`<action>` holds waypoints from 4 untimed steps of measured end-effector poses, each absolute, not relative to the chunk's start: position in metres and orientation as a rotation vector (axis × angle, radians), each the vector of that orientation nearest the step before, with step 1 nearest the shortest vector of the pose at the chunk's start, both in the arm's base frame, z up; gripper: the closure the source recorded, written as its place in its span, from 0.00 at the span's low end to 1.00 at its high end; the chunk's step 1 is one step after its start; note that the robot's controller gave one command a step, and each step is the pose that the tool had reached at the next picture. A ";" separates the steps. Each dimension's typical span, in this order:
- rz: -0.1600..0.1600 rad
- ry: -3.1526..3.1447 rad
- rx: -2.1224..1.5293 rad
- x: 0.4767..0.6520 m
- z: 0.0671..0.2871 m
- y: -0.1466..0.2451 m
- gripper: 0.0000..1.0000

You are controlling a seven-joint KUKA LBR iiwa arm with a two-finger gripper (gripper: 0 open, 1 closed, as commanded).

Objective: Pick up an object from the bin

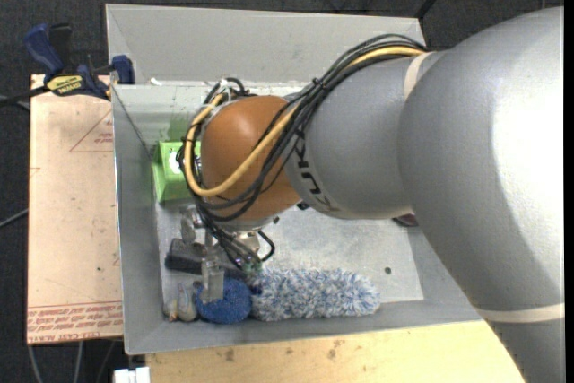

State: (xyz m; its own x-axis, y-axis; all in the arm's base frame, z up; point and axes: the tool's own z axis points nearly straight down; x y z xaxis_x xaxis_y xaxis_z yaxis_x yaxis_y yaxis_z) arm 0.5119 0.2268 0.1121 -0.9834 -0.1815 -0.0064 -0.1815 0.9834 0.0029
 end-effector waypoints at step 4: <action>0.018 3.124 -0.042 0.487 0.078 0.202 1.00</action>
Offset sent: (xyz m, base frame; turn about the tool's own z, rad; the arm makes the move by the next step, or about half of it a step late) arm -0.0171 -0.0216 -0.0003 0.1477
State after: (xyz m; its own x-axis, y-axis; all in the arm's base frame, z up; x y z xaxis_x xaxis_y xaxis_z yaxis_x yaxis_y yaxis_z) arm 0.4869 0.2020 0.0782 -0.9995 -0.0265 -0.0174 -0.0267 0.9996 0.0113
